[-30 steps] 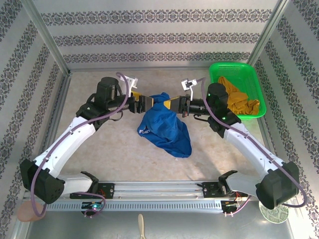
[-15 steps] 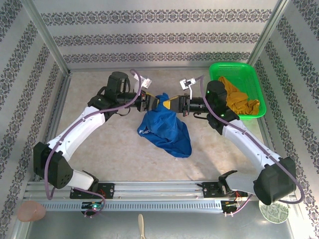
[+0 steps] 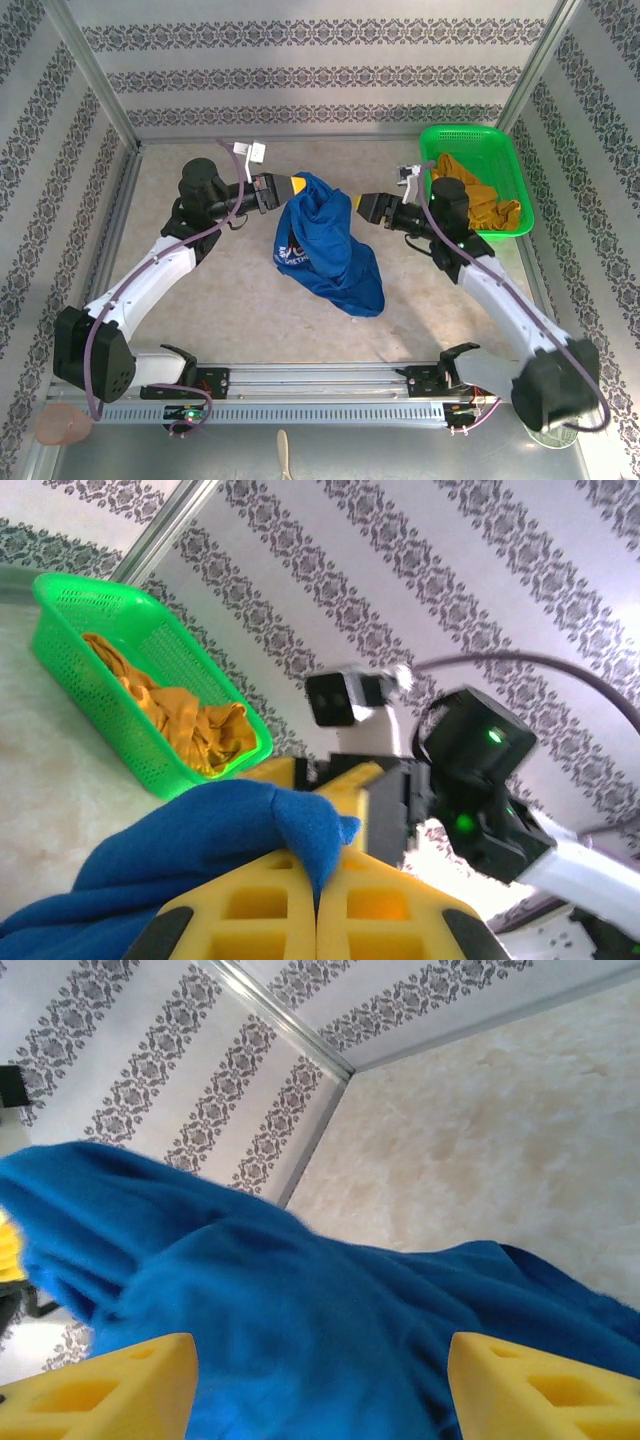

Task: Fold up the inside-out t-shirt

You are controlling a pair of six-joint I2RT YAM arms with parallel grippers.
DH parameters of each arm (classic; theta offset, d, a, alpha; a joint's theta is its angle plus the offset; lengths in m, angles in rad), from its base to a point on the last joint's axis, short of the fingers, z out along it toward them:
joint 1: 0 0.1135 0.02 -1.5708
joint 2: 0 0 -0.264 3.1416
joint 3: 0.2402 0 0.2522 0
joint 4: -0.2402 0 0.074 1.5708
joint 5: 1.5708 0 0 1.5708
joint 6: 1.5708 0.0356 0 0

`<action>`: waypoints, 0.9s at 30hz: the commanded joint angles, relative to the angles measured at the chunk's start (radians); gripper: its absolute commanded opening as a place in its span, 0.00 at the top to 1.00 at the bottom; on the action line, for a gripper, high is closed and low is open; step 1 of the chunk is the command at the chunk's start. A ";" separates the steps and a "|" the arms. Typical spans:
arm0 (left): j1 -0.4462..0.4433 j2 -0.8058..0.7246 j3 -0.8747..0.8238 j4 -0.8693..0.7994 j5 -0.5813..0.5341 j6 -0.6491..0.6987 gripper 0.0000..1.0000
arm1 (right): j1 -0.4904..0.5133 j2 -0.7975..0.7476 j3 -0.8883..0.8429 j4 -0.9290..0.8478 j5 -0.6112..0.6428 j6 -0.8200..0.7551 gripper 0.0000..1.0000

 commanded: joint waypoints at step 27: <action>-0.006 -0.087 -0.221 0.014 -0.536 -0.228 1.00 | 0.142 0.091 -0.061 0.586 -0.030 0.166 1.00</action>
